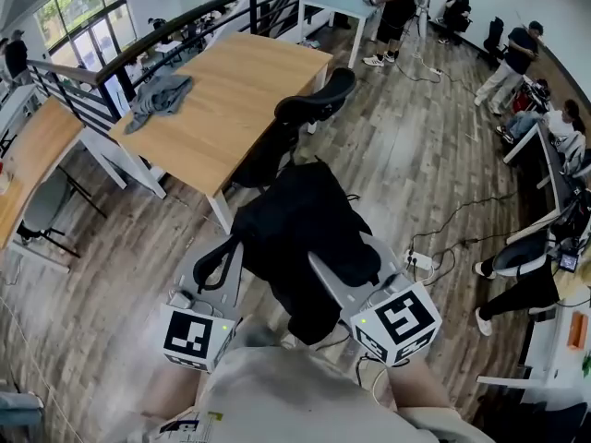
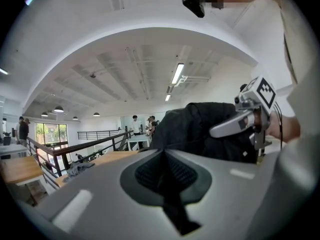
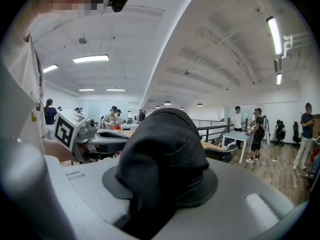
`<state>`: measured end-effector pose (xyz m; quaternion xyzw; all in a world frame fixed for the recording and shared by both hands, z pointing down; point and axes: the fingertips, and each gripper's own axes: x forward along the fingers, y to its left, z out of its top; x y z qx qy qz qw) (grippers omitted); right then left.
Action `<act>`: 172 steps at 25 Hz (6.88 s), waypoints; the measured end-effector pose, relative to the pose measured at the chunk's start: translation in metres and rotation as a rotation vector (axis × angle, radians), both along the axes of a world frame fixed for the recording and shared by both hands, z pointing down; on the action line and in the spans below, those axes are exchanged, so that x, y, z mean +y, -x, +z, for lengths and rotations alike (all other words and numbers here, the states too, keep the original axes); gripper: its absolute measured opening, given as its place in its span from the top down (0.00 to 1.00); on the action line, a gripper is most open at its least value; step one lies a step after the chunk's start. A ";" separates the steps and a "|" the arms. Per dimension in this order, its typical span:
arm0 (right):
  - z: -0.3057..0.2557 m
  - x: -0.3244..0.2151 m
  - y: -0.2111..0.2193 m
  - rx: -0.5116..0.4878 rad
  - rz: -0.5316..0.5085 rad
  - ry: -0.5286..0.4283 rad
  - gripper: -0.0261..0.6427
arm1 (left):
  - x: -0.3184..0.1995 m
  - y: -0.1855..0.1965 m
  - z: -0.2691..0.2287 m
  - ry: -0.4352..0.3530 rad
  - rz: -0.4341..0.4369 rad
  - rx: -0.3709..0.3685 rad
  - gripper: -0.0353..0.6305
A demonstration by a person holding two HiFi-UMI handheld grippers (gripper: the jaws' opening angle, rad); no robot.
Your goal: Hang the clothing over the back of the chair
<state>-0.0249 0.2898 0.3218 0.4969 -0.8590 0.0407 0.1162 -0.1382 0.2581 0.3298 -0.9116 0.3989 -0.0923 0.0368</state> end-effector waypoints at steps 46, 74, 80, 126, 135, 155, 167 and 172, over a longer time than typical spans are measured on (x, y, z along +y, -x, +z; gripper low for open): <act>-0.031 -0.364 -0.003 0.012 0.055 -0.014 0.71 | -0.375 -0.009 -0.018 0.001 0.099 0.052 0.95; -0.057 -0.456 -0.010 -0.077 -0.078 -0.034 0.71 | -0.441 -0.023 -0.026 -0.001 0.036 0.086 0.95; -0.082 -0.474 -0.022 -0.108 -0.098 -0.093 0.71 | -0.453 -0.029 -0.043 -0.047 0.011 0.081 0.95; -0.049 -0.726 -0.339 -0.037 0.275 -0.083 0.69 | -0.572 -0.239 0.012 0.069 0.140 0.065 0.95; 0.024 -0.797 -0.361 0.090 0.337 0.029 0.66 | -0.605 -0.265 0.048 0.121 0.151 0.047 0.95; 0.087 -0.834 -0.385 0.090 0.428 0.187 0.25 | -0.634 -0.264 0.095 0.179 0.184 0.001 0.95; 0.062 -0.794 -0.396 0.134 0.447 0.158 0.14 | -0.623 -0.262 0.105 0.197 0.188 -0.021 0.95; 0.078 -0.776 -0.391 0.268 0.437 0.204 0.16 | -0.618 -0.268 0.110 0.211 0.203 -0.026 0.95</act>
